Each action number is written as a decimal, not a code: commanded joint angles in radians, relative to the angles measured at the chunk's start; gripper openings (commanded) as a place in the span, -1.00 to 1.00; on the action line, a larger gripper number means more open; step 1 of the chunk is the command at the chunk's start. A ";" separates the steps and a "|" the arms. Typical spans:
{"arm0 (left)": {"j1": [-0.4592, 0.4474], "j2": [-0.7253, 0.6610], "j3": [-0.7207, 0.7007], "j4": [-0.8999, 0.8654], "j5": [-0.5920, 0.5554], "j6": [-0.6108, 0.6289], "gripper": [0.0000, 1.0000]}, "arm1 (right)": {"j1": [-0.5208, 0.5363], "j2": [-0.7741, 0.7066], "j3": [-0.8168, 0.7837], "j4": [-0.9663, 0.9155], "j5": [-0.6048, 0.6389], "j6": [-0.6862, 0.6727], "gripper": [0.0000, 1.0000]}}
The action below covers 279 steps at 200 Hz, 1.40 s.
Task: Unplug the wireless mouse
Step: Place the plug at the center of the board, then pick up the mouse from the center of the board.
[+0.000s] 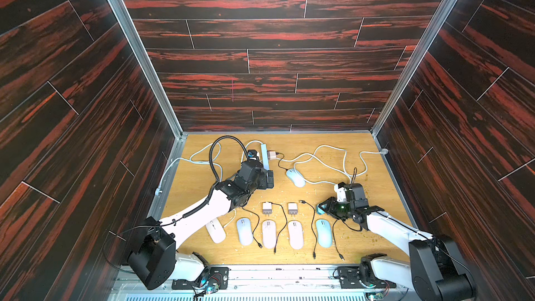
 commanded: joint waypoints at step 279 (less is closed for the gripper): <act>0.108 0.242 0.146 -0.049 0.136 -0.170 0.54 | 0.124 0.355 0.629 -0.276 0.101 -0.395 0.32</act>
